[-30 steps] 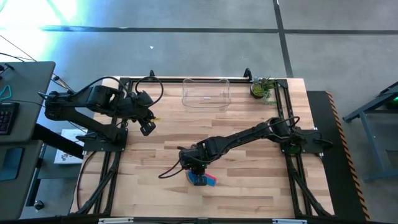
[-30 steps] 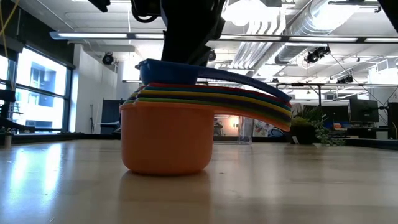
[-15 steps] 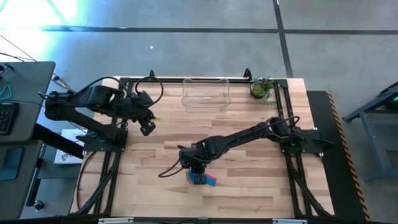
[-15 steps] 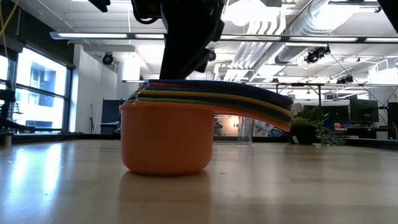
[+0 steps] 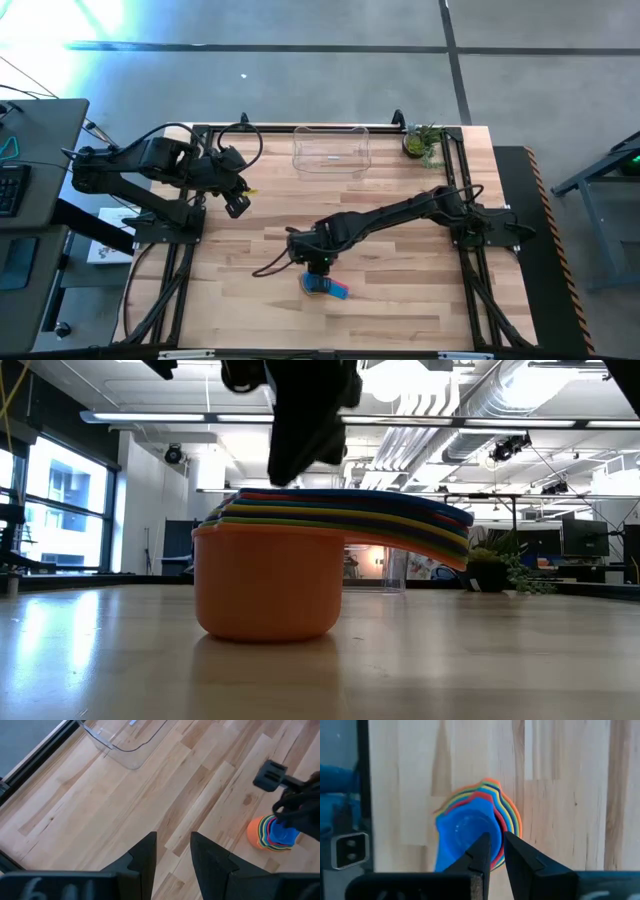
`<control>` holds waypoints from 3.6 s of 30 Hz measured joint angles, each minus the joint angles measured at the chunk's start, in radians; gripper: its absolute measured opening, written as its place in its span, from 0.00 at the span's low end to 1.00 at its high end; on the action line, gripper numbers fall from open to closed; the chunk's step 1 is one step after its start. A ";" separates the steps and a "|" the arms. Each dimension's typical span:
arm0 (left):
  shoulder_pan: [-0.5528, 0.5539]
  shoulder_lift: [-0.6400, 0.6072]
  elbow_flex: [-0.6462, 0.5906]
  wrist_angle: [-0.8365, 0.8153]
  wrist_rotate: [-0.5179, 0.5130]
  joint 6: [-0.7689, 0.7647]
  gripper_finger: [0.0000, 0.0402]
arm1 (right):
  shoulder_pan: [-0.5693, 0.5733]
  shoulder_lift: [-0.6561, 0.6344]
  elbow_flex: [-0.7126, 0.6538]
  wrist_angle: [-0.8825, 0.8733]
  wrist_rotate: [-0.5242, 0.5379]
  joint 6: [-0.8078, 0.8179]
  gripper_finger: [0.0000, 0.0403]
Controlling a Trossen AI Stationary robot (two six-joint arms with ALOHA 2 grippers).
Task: Nest measuring cups in basket
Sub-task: Stack the blue measuring cup in the pink measuring cup, then put the nest measuring cups into the transparent bin
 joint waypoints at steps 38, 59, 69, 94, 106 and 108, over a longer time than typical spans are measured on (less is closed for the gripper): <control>-0.036 0.000 0.000 0.000 0.058 0.140 0.27 | 0.262 0.009 -0.047 0.013 0.088 0.876 0.11; -0.035 0.000 0.000 0.001 0.057 0.140 0.27 | 0.216 0.016 -0.046 -0.098 0.092 0.863 0.11; -0.035 0.000 0.000 0.002 0.057 0.140 0.27 | 0.207 0.016 0.061 -0.112 0.090 0.818 0.11; -0.110 -0.003 0.000 -0.001 0.062 0.130 0.27 | 0.062 0.015 0.360 -0.507 0.150 0.502 0.11; -0.106 -0.003 0.000 -0.002 0.055 0.129 0.27 | -0.060 0.011 0.363 -0.608 0.064 0.227 0.26; -0.105 -0.003 0.000 -0.001 0.054 0.129 0.27 | -0.084 0.011 0.363 -0.608 0.052 0.174 0.32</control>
